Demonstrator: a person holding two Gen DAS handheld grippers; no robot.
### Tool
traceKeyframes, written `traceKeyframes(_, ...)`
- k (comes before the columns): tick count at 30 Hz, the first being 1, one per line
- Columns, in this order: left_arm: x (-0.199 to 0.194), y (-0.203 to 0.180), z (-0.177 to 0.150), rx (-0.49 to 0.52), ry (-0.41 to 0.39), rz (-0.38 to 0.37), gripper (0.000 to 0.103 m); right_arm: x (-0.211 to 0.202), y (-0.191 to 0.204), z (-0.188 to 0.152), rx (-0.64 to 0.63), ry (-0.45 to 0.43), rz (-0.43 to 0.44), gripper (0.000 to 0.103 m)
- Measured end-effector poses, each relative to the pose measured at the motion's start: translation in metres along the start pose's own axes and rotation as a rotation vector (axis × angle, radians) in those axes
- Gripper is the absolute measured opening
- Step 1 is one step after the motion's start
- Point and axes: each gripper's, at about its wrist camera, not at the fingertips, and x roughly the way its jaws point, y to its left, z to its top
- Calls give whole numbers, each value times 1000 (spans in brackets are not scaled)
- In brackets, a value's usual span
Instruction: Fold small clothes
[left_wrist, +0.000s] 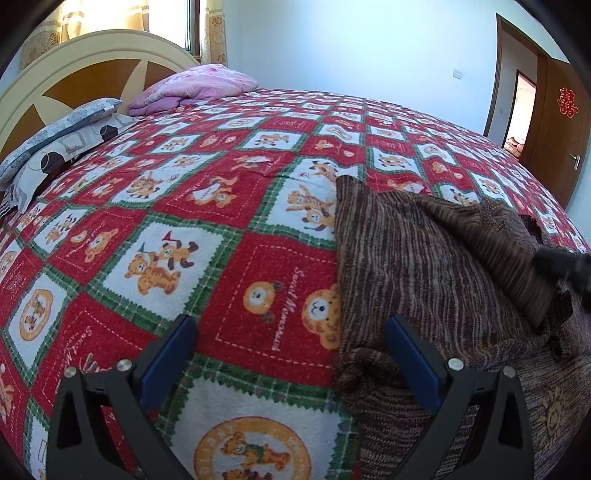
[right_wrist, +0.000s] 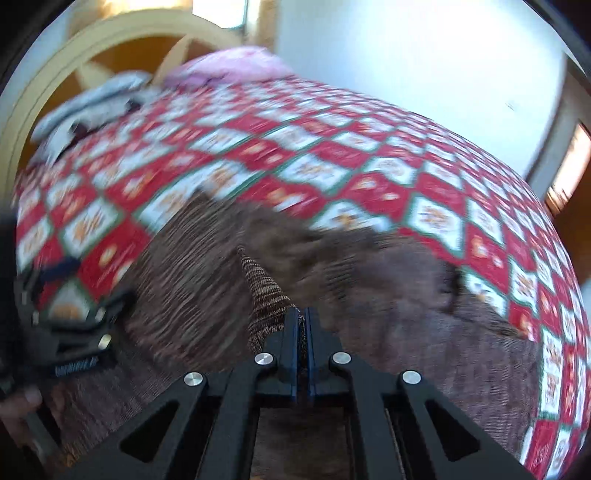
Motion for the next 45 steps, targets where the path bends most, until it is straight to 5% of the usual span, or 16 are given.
traceKeyframes(3,0,0,0,1,0,1,103,3,-39,6,142,13,-1,4)
traceKeyframes(8,0,0,0,1,-1,2,103,16,-83,-9,294,64,-50,25)
traceKeyframes(17,0,0,0,1,0,2,103,-13,-58,-49,331,55,252,34)
traceKeyframes(20,0,0,0,0,0,1,103,-6,-39,-57,269,92,206,33)
traceKeyframes(22,0,0,0,1,0,1,103,-10,-40,-60,284,69,205,5)
traceKeyframes(30,-1,1,0,-8,-6,-14,103,-30,-45,-78,263,81,241,6)
traceKeyframes(33,-1,1,0,-6,-6,-12,103,-30,-49,-77,224,54,222,12)
traceKeyframes(36,-1,1,0,-5,-7,-12,103,-33,-61,-70,272,20,187,52)
traceKeyframes(42,-2,1,0,-4,-10,-28,103,-15,-71,-41,342,-3,185,52)
traceKeyframes(45,-2,-2,0,13,-9,-14,103,16,-66,-27,274,70,79,37)
